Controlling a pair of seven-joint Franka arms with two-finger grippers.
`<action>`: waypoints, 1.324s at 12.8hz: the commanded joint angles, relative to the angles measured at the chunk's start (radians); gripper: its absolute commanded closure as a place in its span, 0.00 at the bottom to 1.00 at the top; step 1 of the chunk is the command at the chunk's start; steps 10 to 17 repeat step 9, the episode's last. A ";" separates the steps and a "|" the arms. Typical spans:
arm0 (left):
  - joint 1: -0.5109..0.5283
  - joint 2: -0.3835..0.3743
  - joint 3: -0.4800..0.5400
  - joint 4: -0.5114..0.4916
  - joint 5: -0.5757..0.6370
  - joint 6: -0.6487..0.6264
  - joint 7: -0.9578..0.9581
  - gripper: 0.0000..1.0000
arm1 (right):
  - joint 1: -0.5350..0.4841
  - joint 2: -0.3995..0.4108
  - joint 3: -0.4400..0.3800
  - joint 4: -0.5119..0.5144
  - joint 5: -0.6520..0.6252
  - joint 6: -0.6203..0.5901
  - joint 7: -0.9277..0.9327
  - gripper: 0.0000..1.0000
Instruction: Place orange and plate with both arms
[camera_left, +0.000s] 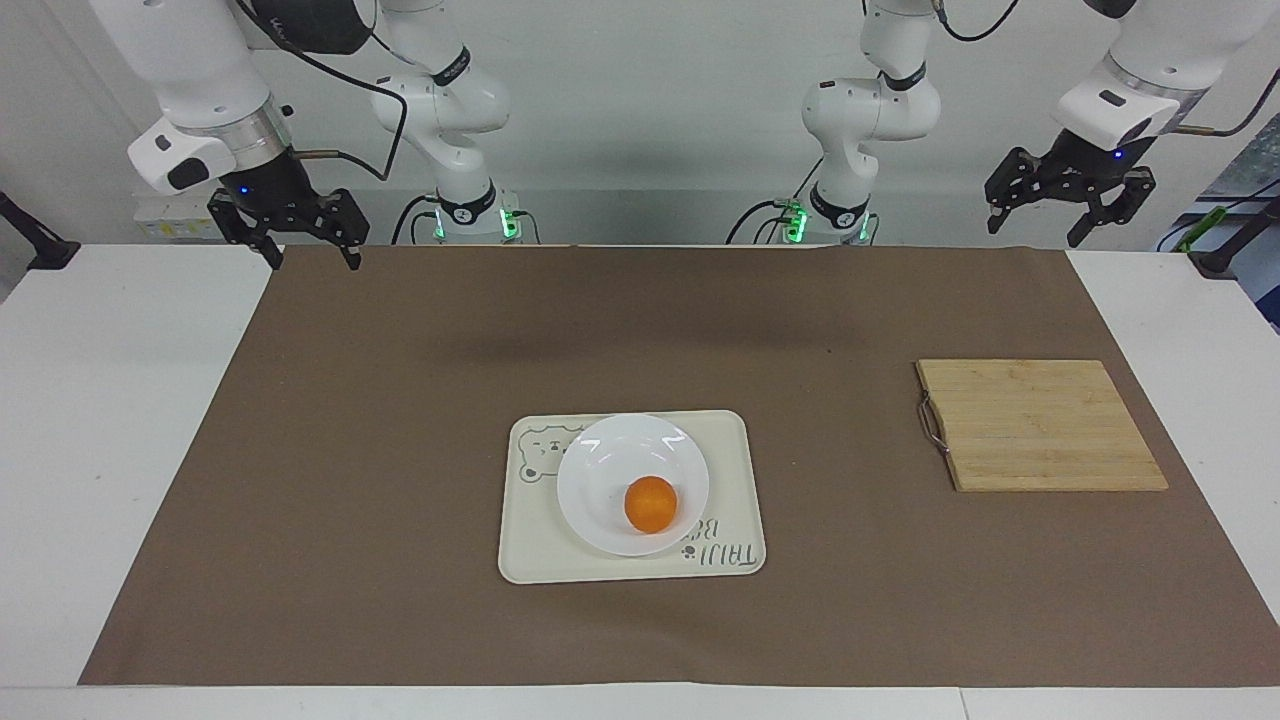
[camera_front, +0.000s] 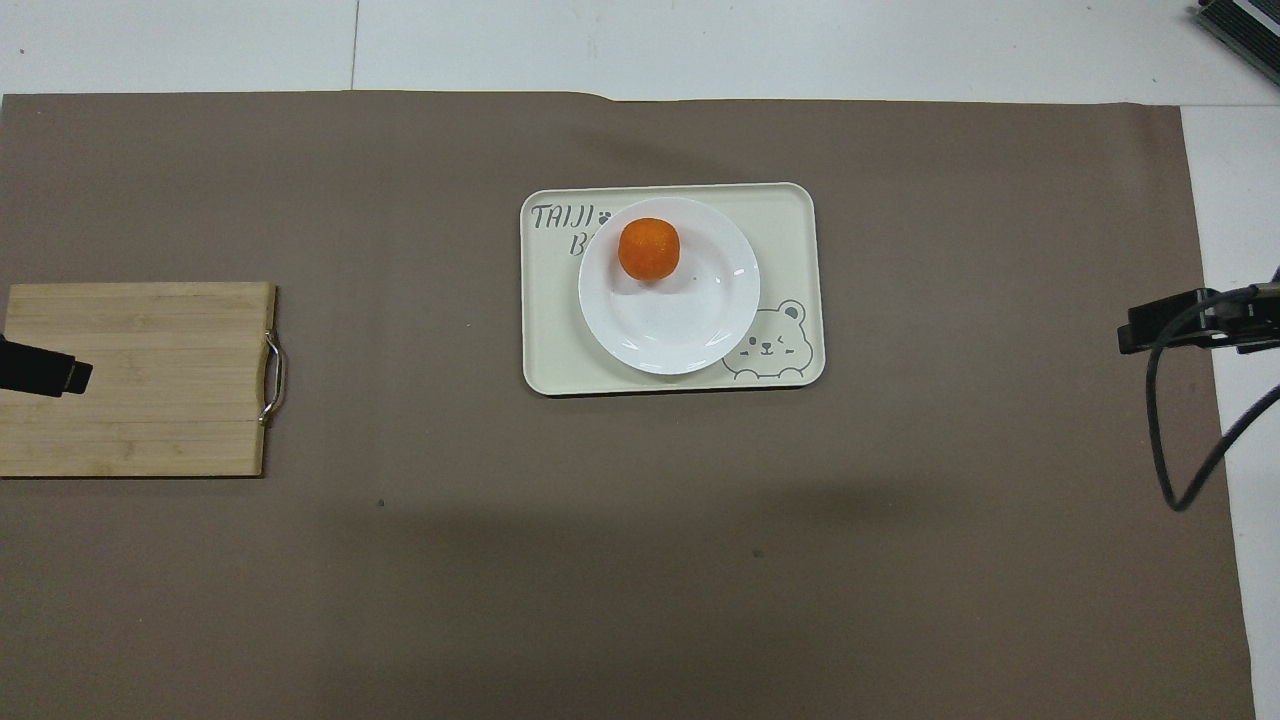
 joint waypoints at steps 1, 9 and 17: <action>0.010 -0.005 -0.008 -0.001 0.012 -0.003 0.008 0.00 | -0.003 0.002 0.007 0.011 -0.029 -0.014 0.020 0.00; 0.010 -0.005 -0.008 -0.001 0.012 -0.003 0.008 0.00 | -0.006 0.002 0.009 0.009 -0.027 -0.003 0.017 0.00; 0.010 -0.005 -0.008 -0.001 0.012 -0.003 0.008 0.00 | -0.006 0.002 0.009 0.009 -0.027 -0.003 0.017 0.00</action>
